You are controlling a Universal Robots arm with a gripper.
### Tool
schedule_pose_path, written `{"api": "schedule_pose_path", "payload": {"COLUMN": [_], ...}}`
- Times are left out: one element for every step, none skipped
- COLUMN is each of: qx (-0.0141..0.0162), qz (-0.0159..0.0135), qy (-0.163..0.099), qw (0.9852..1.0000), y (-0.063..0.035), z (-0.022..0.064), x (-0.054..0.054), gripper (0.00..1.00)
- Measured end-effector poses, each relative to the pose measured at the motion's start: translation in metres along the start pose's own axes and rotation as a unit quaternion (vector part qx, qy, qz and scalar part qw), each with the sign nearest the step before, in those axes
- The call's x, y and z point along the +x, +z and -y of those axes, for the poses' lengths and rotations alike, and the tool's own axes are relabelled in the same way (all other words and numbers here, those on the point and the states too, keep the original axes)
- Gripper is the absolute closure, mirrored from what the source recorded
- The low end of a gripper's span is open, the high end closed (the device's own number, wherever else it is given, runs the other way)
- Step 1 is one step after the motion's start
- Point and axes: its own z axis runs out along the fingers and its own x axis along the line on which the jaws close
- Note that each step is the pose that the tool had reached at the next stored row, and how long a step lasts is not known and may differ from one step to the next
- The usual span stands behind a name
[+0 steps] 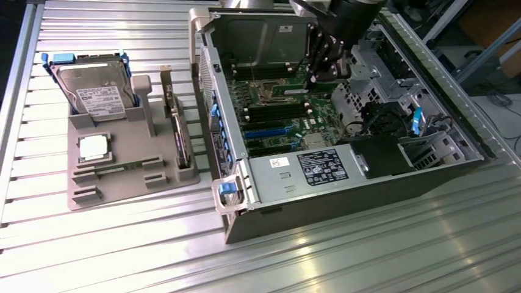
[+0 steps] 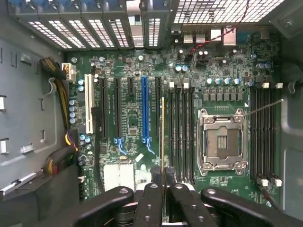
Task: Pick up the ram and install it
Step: 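Insert the ram into the slot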
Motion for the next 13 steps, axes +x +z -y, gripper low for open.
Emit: {"api": "schedule_pose_path", "payload": {"qx": [0.0, 0.0, 0.0001, 0.0, 0.0, 0.0, 0.0, 0.0, 0.0, 0.0, 0.0, 0.0, 0.0], "qz": [-0.0002, -0.0002, -0.0002, -0.0004, -0.0003, -0.0003, -0.0003, -0.0003, -0.0003, -0.0003, -0.0003, -0.0003, -0.0003], "qy": [-0.008, -0.009, -0.009, -0.01, -0.01, -0.01, -0.01, -0.01, -0.01, -0.01, -0.01, -0.01, -0.01], "qw": [1.0, 1.0, 1.0, 1.0, 1.0, 1.0, 1.0, 1.0, 1.0, 1.0, 1.0, 1.0, 1.0], "y": [0.0024, 0.0036, 0.0045, 0.0076, 0.011, 0.0129, 0.0152, 0.0172, 0.0195, 0.022, 0.0244, 0.0274, 0.0299], "z": [-0.0001, -0.0003, -0.0005, -0.0006, -0.0006, -0.0006, -0.0008, -0.0011, -0.0016, -0.0018, -0.0022, -0.0034, -0.0041], "x": [-0.002, -0.003, -0.003, -0.005, -0.006, -0.007, -0.007, -0.007, -0.007, -0.008, -0.009, -0.01, -0.011], "gripper": [0.88, 0.88, 0.88, 0.88, 0.88, 0.88, 0.88, 0.88, 0.88, 0.88, 0.88, 0.88, 0.88]}}
